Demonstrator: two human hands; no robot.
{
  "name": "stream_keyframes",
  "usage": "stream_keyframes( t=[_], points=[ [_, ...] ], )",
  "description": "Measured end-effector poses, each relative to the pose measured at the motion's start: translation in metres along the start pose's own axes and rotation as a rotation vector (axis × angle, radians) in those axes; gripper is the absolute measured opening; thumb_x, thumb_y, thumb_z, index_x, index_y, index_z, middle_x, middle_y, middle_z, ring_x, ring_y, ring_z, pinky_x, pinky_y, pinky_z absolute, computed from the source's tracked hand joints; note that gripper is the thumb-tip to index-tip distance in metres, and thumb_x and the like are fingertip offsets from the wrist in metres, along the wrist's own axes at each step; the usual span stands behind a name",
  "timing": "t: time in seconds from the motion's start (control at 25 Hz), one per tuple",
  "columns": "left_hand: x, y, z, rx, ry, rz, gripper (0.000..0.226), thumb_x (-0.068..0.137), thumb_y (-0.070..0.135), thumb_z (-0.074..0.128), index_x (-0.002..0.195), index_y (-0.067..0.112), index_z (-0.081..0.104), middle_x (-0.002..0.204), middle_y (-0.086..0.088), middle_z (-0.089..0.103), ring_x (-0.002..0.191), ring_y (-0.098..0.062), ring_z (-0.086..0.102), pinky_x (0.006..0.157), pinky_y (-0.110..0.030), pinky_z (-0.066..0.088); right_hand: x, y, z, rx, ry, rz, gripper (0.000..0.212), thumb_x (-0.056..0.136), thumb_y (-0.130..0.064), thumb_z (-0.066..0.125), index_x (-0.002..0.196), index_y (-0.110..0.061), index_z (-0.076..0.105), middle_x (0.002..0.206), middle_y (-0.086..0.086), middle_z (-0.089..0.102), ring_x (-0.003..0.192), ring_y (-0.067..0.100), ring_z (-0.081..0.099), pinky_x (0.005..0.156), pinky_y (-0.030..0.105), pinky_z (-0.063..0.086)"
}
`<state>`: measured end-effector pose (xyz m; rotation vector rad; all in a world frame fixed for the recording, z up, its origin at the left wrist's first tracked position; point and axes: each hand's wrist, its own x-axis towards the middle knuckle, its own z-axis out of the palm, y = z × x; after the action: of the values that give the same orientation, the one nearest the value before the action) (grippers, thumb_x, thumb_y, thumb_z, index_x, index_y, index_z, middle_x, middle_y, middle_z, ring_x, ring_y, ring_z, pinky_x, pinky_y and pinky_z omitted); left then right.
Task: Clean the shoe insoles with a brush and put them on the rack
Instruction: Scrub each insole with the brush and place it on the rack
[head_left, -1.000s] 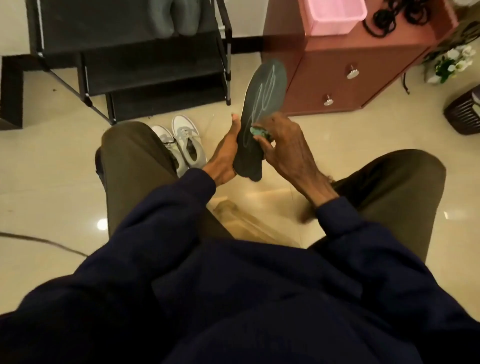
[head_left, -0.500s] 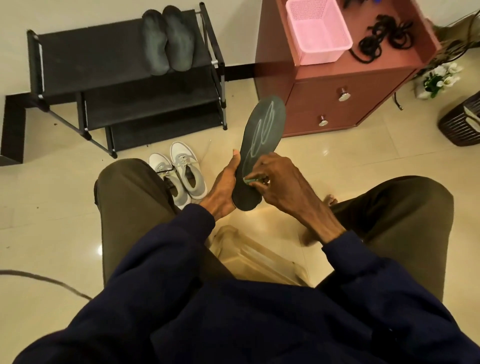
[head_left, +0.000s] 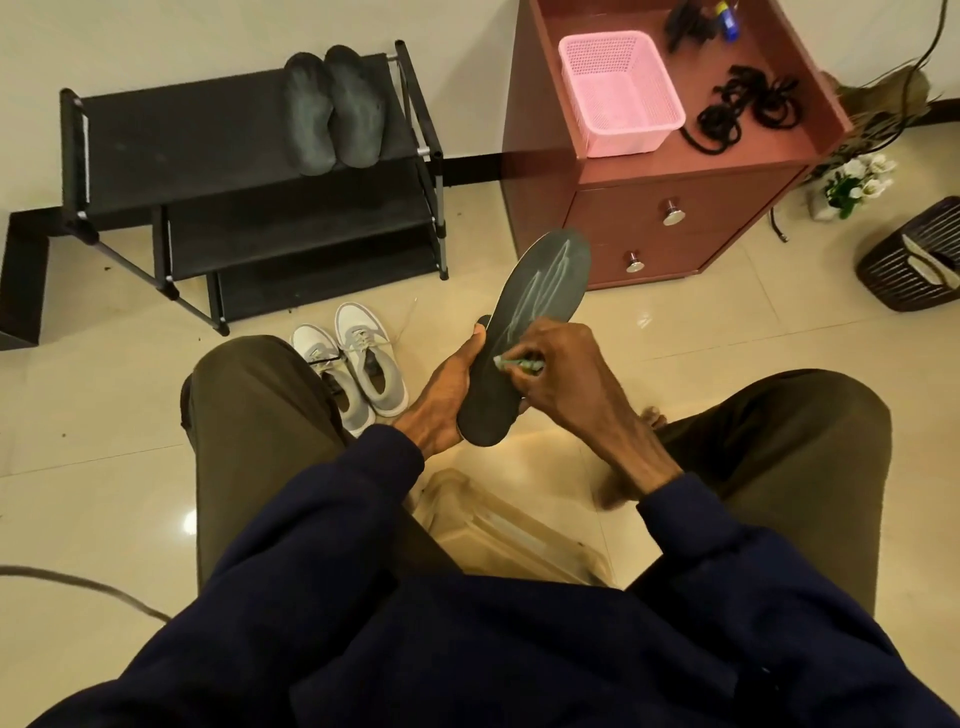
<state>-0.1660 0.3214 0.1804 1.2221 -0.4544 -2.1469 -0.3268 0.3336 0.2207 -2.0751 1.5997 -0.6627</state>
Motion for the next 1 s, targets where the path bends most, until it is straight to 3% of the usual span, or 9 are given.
stream_keyframes(
  t=[0.12, 0.24, 0.32, 0.48, 0.6, 0.72, 0.8, 0.88, 1.0],
  points=[
    [0.0, -0.001, 0.002, 0.003, -0.065, -0.03, 0.069, 0.102, 0.061, 0.043, 0.135, 0.003, 0.061, 0.113, -0.023, 0.068, 0.09, -0.033, 0.068, 0.082, -0.043, 0.056, 0.003, 0.015, -0.005, -0.07, 0.165, 0.106, 0.013, 0.085, -0.012, 0.08, 0.098, -0.011, 0.081, 0.086, 0.004, 0.069, 0.074, 0.014, 0.061, 0.067, 0.037, 0.057],
    [-0.003, 0.002, 0.002, 0.0, -0.002, -0.027, 0.051, 0.105, 0.052, 0.043, 0.112, 0.011, 0.072, 0.095, -0.011, 0.076, 0.077, -0.023, 0.074, 0.068, -0.033, 0.062, -0.009, -0.01, 0.003, 0.09, -0.04, -0.002, 0.017, 0.083, -0.012, 0.082, 0.1, -0.01, 0.081, 0.091, 0.002, 0.07, 0.077, 0.012, 0.065, 0.07, 0.028, 0.057],
    [-0.007, 0.002, 0.004, 0.028, 0.004, -0.028, 0.046, 0.104, 0.05, 0.046, 0.109, 0.012, 0.072, 0.094, -0.009, 0.075, 0.077, -0.021, 0.074, 0.067, -0.032, 0.061, -0.014, -0.02, 0.004, 0.126, -0.176, -0.036, 0.014, 0.08, -0.009, 0.083, 0.094, -0.011, 0.081, 0.089, -0.002, 0.069, 0.075, 0.008, 0.064, 0.068, 0.024, 0.056],
    [-0.002, 0.0, 0.006, 0.022, -0.081, -0.028, 0.062, 0.101, 0.058, 0.049, 0.13, 0.005, 0.061, 0.113, -0.023, 0.064, 0.086, -0.034, 0.064, 0.077, -0.042, 0.054, 0.001, 0.007, -0.005, 0.003, 0.107, 0.086, 0.007, 0.081, -0.008, 0.081, 0.087, -0.009, 0.078, 0.084, 0.0, 0.067, 0.07, 0.01, 0.061, 0.065, 0.031, 0.057],
    [0.001, -0.005, 0.005, 0.046, -0.109, -0.048, 0.071, 0.1, 0.06, 0.051, 0.137, 0.001, 0.055, 0.117, -0.027, 0.059, 0.087, -0.036, 0.062, 0.078, -0.043, 0.052, 0.002, 0.014, -0.004, 0.005, 0.232, 0.16, 0.007, 0.085, -0.011, 0.079, 0.09, -0.01, 0.075, 0.087, 0.0, 0.066, 0.072, 0.009, 0.061, 0.064, 0.027, 0.056],
    [-0.006, 0.0, 0.007, 0.104, 0.012, -0.056, 0.049, 0.104, 0.052, 0.047, 0.104, 0.009, 0.071, 0.087, -0.012, 0.074, 0.07, -0.023, 0.072, 0.062, -0.034, 0.06, -0.01, -0.012, 0.006, 0.164, -0.04, 0.078, 0.006, 0.084, -0.011, 0.081, 0.089, -0.012, 0.078, 0.085, -0.004, 0.066, 0.071, 0.005, 0.061, 0.059, 0.017, 0.05],
    [-0.008, 0.0, 0.006, 0.117, 0.026, -0.057, 0.045, 0.103, 0.051, 0.047, 0.098, 0.013, 0.071, 0.081, -0.007, 0.074, 0.068, -0.019, 0.072, 0.061, -0.03, 0.06, -0.013, -0.018, 0.008, 0.159, -0.164, 0.033, 0.006, 0.081, -0.009, 0.081, 0.082, -0.013, 0.077, 0.082, -0.004, 0.065, 0.068, 0.005, 0.06, 0.059, 0.015, 0.047],
    [-0.009, 0.003, 0.008, 0.086, 0.042, -0.046, 0.048, 0.104, 0.051, 0.047, 0.104, 0.009, 0.071, 0.088, -0.012, 0.073, 0.071, -0.023, 0.071, 0.064, -0.035, 0.061, -0.006, -0.007, 0.006, 0.065, -0.056, 0.058, 0.007, 0.08, -0.01, 0.082, 0.079, -0.012, 0.075, 0.081, -0.003, 0.064, 0.065, 0.005, 0.057, 0.057, 0.017, 0.045],
    [-0.003, -0.002, 0.009, 0.006, -0.096, -0.035, 0.07, 0.102, 0.058, 0.046, 0.137, -0.002, 0.054, 0.113, -0.027, 0.059, 0.083, -0.035, 0.061, 0.075, -0.044, 0.053, 0.005, 0.019, -0.004, -0.057, 0.152, 0.161, 0.007, 0.081, -0.009, 0.081, 0.082, -0.012, 0.074, 0.084, 0.0, 0.066, 0.067, 0.008, 0.058, 0.059, 0.024, 0.053]
  ],
)
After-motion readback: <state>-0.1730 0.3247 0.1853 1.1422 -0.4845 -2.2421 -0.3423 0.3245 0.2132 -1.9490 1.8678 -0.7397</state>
